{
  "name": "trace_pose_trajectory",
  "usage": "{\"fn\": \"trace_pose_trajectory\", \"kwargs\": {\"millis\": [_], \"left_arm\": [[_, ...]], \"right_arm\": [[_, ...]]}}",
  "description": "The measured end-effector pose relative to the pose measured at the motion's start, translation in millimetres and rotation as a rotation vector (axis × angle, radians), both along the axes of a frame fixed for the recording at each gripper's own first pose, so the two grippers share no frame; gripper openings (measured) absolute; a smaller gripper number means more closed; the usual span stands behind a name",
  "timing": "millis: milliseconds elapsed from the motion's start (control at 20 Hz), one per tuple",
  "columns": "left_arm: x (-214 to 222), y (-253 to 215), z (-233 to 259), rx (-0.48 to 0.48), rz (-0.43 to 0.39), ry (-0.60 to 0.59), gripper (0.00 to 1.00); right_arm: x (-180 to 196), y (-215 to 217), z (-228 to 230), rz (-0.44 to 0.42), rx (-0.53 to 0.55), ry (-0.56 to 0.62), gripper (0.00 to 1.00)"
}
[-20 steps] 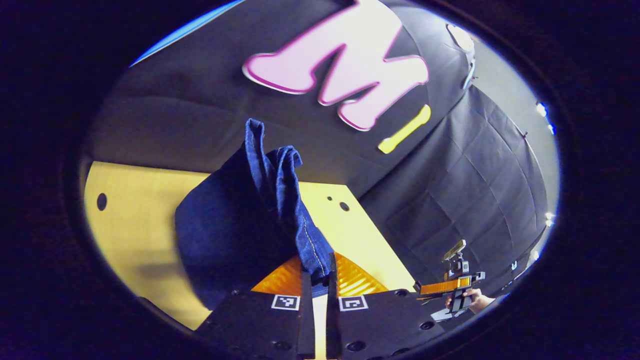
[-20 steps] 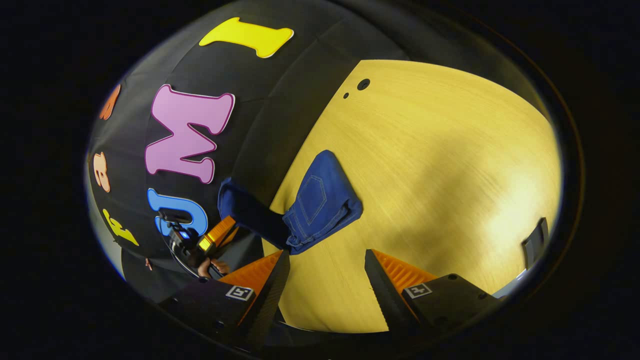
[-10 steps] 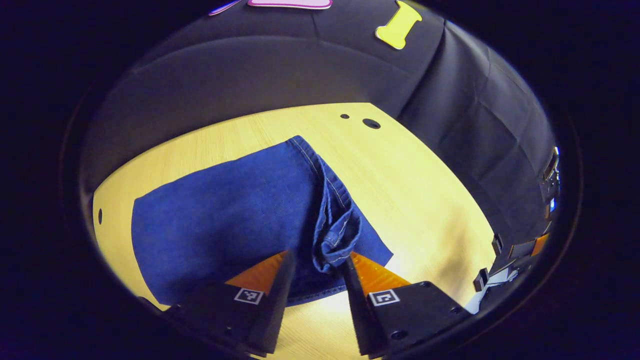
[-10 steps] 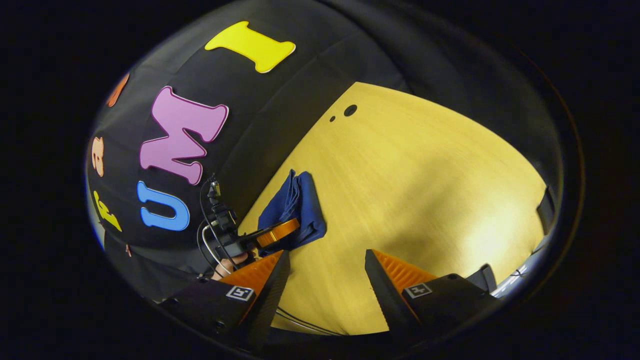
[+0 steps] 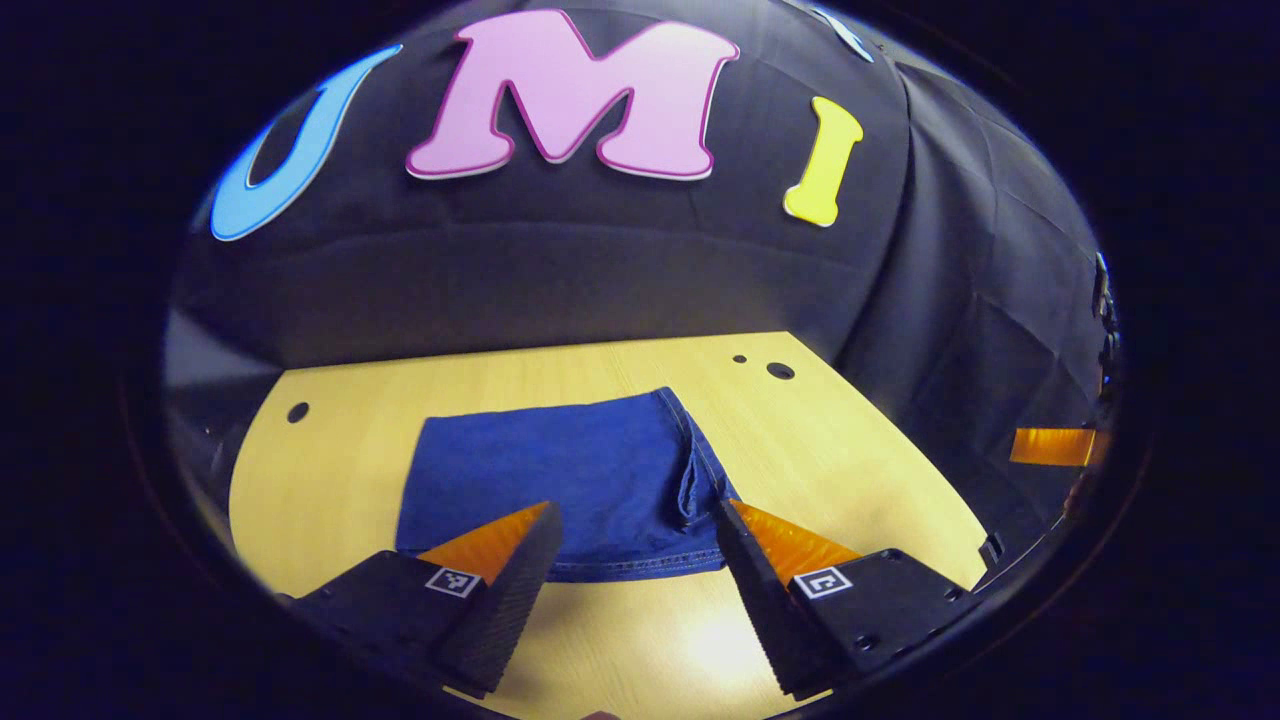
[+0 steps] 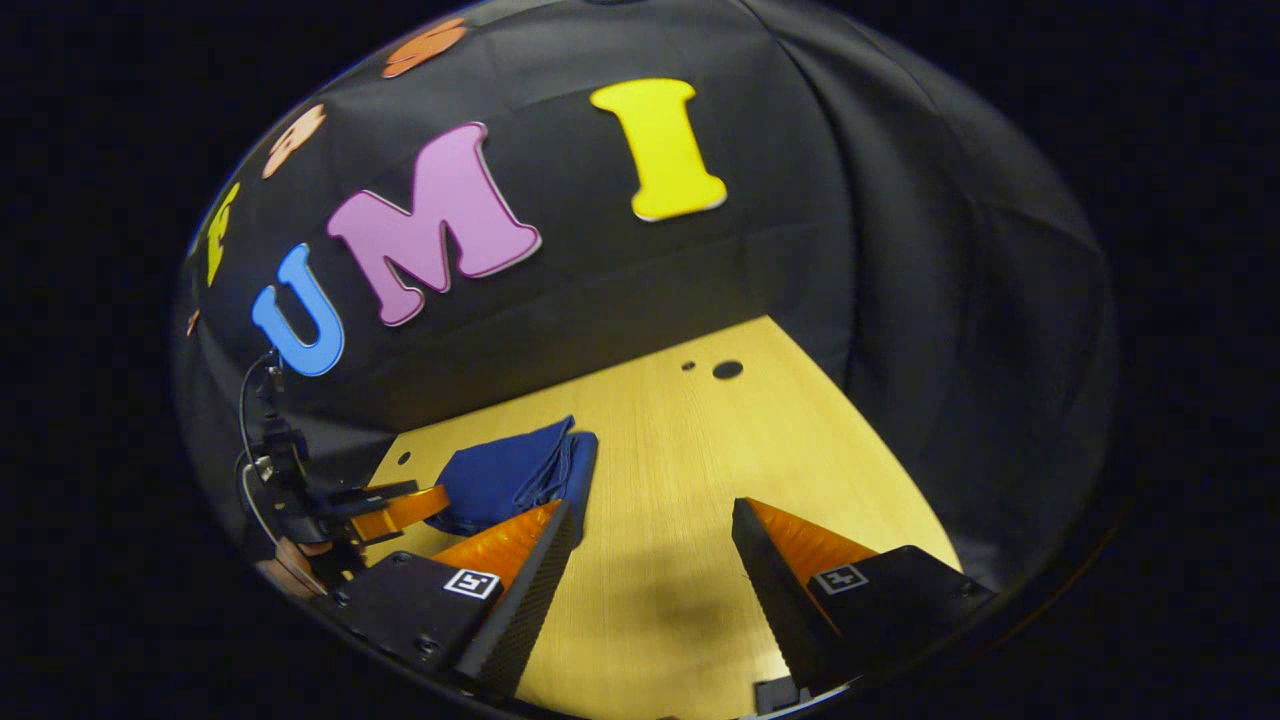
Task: Grasp the waist and the cuffs of the jeans and fold them to make the two legs overlap; first hold the waist and fold one-third of the jeans toward the cuffs, then hold the cuffs and fold the remaining one-third in the same direction to finish folding.
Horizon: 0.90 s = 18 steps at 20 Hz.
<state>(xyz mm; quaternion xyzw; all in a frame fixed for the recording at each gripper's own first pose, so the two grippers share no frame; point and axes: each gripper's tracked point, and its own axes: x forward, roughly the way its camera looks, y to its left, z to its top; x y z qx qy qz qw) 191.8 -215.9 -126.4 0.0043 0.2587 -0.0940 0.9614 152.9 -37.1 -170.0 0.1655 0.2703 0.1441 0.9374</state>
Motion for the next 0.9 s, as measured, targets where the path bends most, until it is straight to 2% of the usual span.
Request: {"fn": "trace_pose_trajectory", "kwargs": {"millis": [100, 250, 500, 650, 750, 900], "left_arm": [[-24.5, 21.1, 33.1, 0.019, 0.05, -0.079, 0.97], [-71.8, 36.5, 95.2, -0.046, 0.096, -0.22, 0.97], [-171.2, 43.1, 155.6, -0.091, 0.136, -0.39, 0.96], [-230.7, 19.5, 152.9, -0.154, 0.119, -0.372, 0.96], [-249.1, 10.4, 168.7, -0.201, 0.095, -0.394, 0.96], [-265.3, 28.9, 184.6, -0.151, 0.112, -0.446, 0.96]], "right_arm": [[0.8, 6.7, 42.1, 0.014, -0.042, -0.126, 0.96], [-18.1, 21.6, 100.4, 0.013, -0.063, -0.274, 0.97], [-85.3, 49.2, 178.0, 0.05, -0.056, -0.409, 0.96], [-127.7, 55.1, 212.8, 0.062, -0.09, -0.491, 0.96], [-148.8, 54.2, 228.8, 0.046, -0.092, -0.512, 0.96], [-170.9, 48.5, 253.1, -0.003, -0.035, -0.518, 0.97]]}}
